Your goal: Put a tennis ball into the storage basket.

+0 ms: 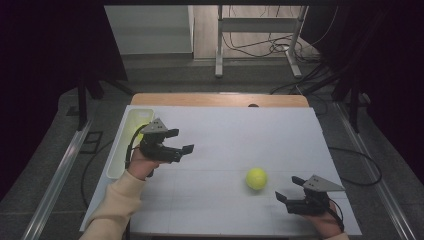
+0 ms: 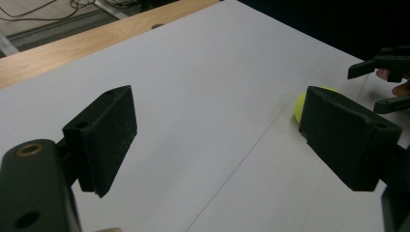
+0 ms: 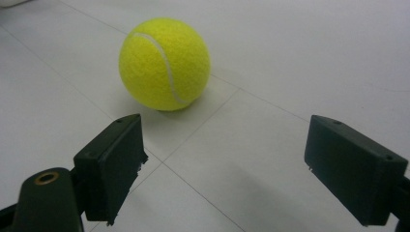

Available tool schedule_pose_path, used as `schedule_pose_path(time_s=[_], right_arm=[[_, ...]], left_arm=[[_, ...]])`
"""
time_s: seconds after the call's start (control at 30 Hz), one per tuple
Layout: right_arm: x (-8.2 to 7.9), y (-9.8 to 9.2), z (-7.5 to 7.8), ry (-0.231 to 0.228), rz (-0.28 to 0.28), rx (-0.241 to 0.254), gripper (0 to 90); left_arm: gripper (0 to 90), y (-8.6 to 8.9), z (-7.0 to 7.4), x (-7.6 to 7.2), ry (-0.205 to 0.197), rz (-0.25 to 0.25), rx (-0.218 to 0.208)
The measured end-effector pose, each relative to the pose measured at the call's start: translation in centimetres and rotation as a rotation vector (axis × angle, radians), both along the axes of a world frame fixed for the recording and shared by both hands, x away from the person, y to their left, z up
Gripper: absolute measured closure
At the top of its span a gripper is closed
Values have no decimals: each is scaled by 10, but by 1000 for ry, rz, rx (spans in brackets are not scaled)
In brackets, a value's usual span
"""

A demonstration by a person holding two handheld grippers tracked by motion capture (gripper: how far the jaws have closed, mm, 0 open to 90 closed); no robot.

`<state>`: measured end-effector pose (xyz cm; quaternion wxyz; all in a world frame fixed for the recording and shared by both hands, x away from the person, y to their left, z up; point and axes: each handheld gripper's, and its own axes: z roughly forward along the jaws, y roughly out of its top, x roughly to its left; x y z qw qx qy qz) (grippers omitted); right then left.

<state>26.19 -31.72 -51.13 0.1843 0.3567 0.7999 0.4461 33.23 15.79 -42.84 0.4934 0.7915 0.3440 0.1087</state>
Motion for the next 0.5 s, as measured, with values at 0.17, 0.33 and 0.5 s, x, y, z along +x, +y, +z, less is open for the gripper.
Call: schedule_pose_path(time_s=[0.17, 0.33, 0.5], right_arm=[[0, 0, 0, 0, -2, -4, 148], [-1, 0, 0, 0, -3, -5, 148], [0, 0, 0, 0, -2, -5, 148]], left_arm=[[141, -5, -3, -1, 8, -8, 10], [140, -12, -3, -2, 6, -26, 14], [140, -18, -5, -4, 9, -38, 20]])
